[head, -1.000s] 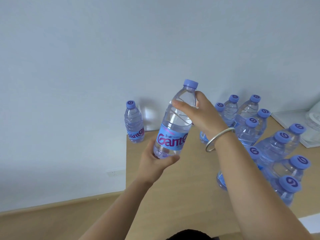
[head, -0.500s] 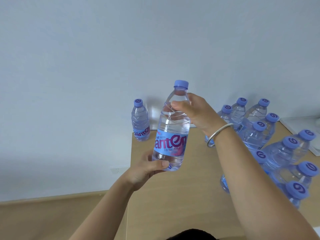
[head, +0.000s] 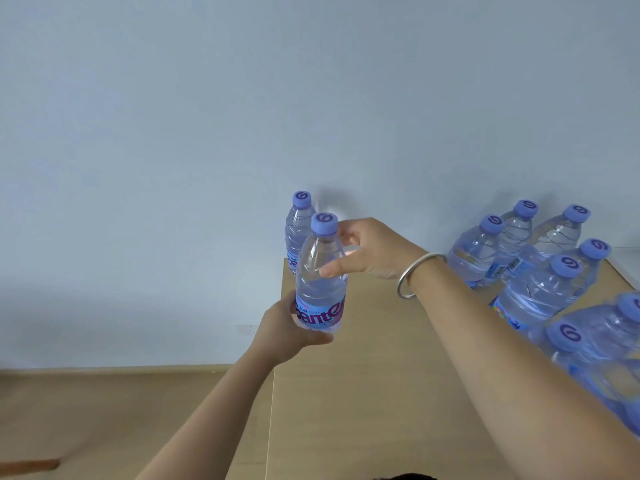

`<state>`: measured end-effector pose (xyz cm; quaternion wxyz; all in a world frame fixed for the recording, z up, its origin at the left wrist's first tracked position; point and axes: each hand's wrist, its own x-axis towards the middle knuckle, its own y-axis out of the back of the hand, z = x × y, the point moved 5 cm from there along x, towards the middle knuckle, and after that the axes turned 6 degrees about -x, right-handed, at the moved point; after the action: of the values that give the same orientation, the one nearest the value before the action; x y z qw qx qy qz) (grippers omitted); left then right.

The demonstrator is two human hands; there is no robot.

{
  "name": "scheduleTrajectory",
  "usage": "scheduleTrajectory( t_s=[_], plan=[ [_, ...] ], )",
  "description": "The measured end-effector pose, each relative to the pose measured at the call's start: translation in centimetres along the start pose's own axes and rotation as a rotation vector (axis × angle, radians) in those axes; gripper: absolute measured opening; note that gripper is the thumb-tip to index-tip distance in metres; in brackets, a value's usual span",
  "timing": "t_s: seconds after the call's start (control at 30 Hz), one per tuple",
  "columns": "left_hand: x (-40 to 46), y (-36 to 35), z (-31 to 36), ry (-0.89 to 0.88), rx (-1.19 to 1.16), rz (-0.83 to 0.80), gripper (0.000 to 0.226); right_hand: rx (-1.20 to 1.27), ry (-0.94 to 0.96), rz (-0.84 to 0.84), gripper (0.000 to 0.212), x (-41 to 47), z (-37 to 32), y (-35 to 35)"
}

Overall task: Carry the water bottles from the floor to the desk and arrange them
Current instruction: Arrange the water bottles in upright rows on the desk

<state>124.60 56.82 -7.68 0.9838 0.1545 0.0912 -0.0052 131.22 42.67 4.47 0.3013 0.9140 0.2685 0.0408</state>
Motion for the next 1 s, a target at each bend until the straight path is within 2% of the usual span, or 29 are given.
scheduleTrajectory(
  t_s=[0.17,0.43,1.0],
  plan=[
    [2.5,0.6,-2.5,0.030,0.132,0.134,0.056,-0.027,-0.024,-0.018,0.033,2.2,1.7,-2.0],
    [5.8,0.5,-5.6,0.134,0.100,0.179,0.061,-0.056,-0.085,-0.039,0.041,5.5,3.7,-3.6],
    [8.9,0.8,-6.2,0.104,0.113,0.186,0.062,-0.095,-0.058,0.007,0.045,7.5,4.4,-3.9]
  ],
)
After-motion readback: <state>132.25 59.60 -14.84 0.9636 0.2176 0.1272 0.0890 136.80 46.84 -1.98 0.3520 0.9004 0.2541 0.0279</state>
